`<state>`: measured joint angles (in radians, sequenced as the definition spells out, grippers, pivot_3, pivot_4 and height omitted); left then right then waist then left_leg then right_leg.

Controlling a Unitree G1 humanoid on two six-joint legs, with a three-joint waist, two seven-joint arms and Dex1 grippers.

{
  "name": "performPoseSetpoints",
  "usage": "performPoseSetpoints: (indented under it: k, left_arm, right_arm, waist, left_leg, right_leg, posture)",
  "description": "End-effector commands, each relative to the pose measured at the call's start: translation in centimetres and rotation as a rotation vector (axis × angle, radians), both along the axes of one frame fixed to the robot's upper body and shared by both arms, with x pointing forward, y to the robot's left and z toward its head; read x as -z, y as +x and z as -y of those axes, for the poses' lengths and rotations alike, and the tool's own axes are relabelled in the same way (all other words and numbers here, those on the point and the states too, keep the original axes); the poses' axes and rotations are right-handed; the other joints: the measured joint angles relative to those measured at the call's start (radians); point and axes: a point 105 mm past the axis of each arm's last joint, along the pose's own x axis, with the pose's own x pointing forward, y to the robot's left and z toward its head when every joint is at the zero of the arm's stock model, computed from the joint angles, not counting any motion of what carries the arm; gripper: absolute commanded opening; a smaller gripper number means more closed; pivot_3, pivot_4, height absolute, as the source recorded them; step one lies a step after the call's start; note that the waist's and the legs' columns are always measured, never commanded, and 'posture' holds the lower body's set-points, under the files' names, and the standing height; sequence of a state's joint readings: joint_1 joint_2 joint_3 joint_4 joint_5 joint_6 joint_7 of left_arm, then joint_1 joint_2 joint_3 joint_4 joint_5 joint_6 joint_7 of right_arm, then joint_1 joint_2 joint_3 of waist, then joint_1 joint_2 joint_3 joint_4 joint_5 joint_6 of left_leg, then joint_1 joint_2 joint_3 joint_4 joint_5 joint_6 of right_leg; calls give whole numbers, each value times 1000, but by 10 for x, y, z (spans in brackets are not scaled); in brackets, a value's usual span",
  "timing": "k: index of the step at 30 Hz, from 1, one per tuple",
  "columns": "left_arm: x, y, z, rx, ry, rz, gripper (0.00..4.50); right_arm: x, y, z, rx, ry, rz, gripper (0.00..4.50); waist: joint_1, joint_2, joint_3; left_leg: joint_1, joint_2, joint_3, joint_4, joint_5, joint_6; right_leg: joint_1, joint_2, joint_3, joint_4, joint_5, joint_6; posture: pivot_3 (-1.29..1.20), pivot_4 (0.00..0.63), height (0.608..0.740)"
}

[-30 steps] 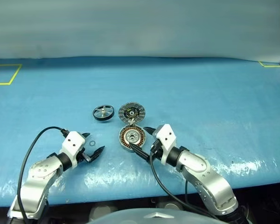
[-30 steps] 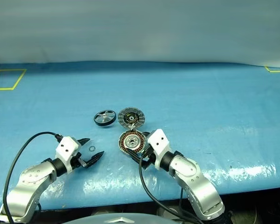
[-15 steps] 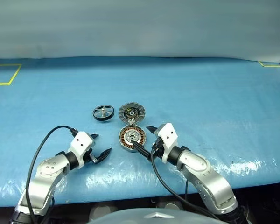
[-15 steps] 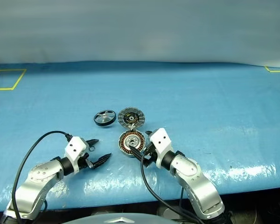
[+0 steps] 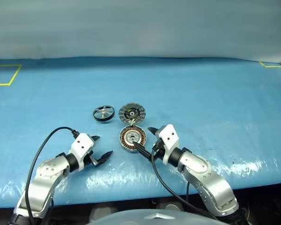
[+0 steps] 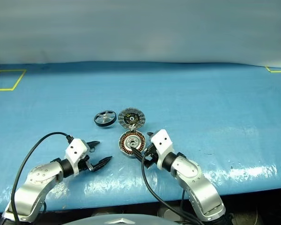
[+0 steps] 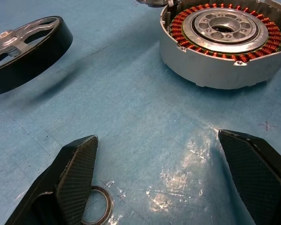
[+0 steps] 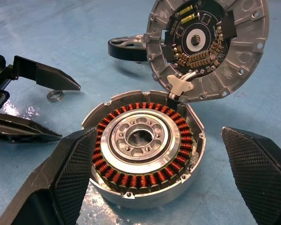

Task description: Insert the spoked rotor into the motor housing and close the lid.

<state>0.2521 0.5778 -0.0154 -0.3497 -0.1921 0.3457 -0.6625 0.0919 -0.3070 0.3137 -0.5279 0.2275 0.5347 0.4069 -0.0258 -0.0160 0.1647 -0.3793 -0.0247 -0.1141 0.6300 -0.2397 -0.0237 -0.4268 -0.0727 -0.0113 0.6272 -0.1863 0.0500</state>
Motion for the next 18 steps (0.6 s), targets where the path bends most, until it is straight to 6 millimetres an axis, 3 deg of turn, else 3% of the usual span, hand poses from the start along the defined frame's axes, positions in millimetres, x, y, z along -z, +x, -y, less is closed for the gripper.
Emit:
performPoseSetpoints:
  k: [1,6,11,18]
  left_arm:
    - [-9,-3,-4,-22,18,41,4500]
    - [-5,-8,-13,-73,33,34,4500]
    - [-8,2,-25,-174,42,114,4500]
    - [-2,7,-23,-158,40,107,4500]
  right_arm:
    - [-7,1,0,9,10,26,4472]
    - [-6,1,-1,1,11,17,4472]
    - [-4,1,-3,-8,8,13,4472]
    - [-4,1,-2,-1,5,11,4472]
  waist:
    - [1,0,0]
    - [2,0,0]
    - [3,0,0]
    - [4,0,0]
  left_leg:
    - [0,0,0,0,0,0]
    - [0,0,0,0,0,0]
    - [1,0,0,1,0,0]
    - [1,0,0,1,0,0]
  right_leg:
    - [0,0,0,0,0,0]
    - [0,0,0,0,0,0]
    - [1,0,0,0,0,0]
    - [1,0,0,1,0,0]
  posture:
    - [0,150,740]
    - [0,150,740]
    - [0,150,740]
    - [0,150,740]
